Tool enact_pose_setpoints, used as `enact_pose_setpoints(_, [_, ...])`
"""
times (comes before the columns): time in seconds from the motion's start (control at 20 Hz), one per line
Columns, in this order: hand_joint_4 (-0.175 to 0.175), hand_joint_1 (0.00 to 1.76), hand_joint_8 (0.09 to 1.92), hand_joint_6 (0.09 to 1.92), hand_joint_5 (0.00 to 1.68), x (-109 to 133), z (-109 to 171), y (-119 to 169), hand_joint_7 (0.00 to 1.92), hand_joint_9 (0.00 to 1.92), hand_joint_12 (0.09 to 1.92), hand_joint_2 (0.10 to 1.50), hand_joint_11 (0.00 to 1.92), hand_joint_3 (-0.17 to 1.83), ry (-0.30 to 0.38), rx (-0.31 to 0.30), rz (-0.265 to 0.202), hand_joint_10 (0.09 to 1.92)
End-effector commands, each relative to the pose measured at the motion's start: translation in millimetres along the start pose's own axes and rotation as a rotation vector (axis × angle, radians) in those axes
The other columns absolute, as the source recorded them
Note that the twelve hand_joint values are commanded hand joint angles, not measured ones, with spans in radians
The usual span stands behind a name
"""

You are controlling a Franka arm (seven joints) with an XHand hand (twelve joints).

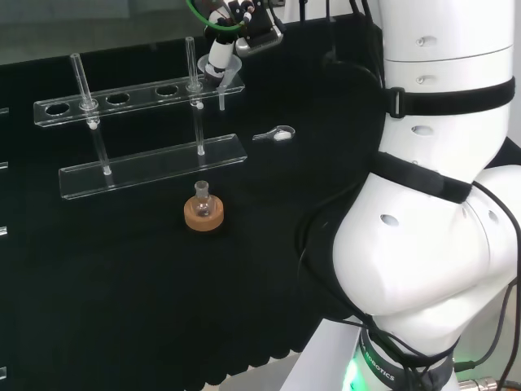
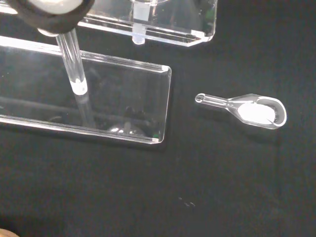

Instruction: Pick up the funnel from the transparent funnel stand.

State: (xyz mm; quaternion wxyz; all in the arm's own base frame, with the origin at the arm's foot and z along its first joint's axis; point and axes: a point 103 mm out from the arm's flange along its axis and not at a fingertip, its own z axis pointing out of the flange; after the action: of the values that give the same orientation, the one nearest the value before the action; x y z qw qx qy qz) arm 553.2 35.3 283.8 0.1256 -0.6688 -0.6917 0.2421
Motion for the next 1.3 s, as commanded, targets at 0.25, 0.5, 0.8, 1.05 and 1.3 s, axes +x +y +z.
enact_pose_setpoints(0.25, [0.048, 0.74, 0.25, 0.09, 0.07, 2.0, 3.5, 4.2, 0.00, 0.00, 1.58, 0.65, 0.15, 0.37, -0.003, 0.027, -0.017, 0.90])
enact_pose_setpoints(0.5, [0.045, 0.74, 0.30, 0.09, 0.08, 1.4, 5.1, 4.1, 0.00, 0.02, 1.57, 0.64, 0.17, 0.40, -0.005, 0.009, -0.010, 0.91])
enact_pose_setpoints(0.8, [0.033, 0.74, 0.50, 0.09, 0.17, 0.8, 6.4, 4.9, 0.01, 0.16, 1.55, 0.62, 0.23, 0.45, -0.004, 0.002, -0.008, 0.83])
enact_pose_setpoints(1.05, [0.023, 0.75, 0.61, 0.09, 0.23, 0.9, 7.8, 6.3, 0.07, 0.32, 1.53, 0.61, 0.29, 0.47, -0.004, 0.006, -0.005, 0.75])
enact_pose_setpoints(1.3, [0.020, 0.75, 0.63, 0.09, 0.24, 0.2, 9.8, 8.2, 0.08, 0.37, 1.51, 0.62, 0.31, 0.48, -0.002, 0.006, -0.004, 0.73])
